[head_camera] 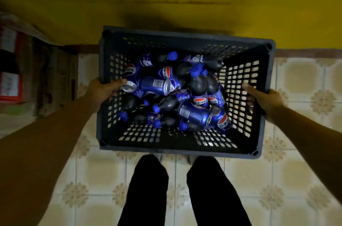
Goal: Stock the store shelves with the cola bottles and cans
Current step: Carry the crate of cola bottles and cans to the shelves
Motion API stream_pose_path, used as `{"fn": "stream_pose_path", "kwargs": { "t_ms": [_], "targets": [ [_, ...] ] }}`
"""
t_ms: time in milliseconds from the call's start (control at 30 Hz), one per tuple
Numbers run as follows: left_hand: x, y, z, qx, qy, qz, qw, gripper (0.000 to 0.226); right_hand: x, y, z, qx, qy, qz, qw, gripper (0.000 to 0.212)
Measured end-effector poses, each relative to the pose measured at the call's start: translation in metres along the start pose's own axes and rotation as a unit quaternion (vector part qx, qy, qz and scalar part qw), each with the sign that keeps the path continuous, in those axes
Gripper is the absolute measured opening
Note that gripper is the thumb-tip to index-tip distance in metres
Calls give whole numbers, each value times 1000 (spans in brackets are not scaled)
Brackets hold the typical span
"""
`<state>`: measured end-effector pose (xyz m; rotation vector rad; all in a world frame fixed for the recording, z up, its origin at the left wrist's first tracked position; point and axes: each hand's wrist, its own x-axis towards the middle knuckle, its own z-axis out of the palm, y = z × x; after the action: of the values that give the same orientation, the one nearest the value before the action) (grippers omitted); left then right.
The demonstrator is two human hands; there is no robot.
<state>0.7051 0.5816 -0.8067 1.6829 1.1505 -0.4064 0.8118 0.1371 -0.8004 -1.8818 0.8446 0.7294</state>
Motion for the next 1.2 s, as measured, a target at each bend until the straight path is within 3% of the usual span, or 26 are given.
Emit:
{"fn": "stream_pose_path", "kwargs": {
  "t_ms": [367, 500, 733, 1033, 1200],
  "targets": [
    [-126, 25, -62, 20, -31, 4, 999, 29, -151, -7, -61, 4, 44, 38, 998, 57],
    [-164, 24, -73, 33, -38, 4, 999, 22, -207, 6, -77, 15, 53, 51, 997, 63],
    [-201, 28, -81, 74, -60, 32, 995, 29, -273, 67, -99, 72, 104, 57, 990, 79],
    [-232, 73, -37, 143, -139, 83, 976, 26, -305, 123, -141, 143, 105, 69, 982, 65],
    [-253, 110, 17, 175, -126, 120, 969, 24, -306, 144, -180, 196, 127, 50, 971, 51]
  ]
}}
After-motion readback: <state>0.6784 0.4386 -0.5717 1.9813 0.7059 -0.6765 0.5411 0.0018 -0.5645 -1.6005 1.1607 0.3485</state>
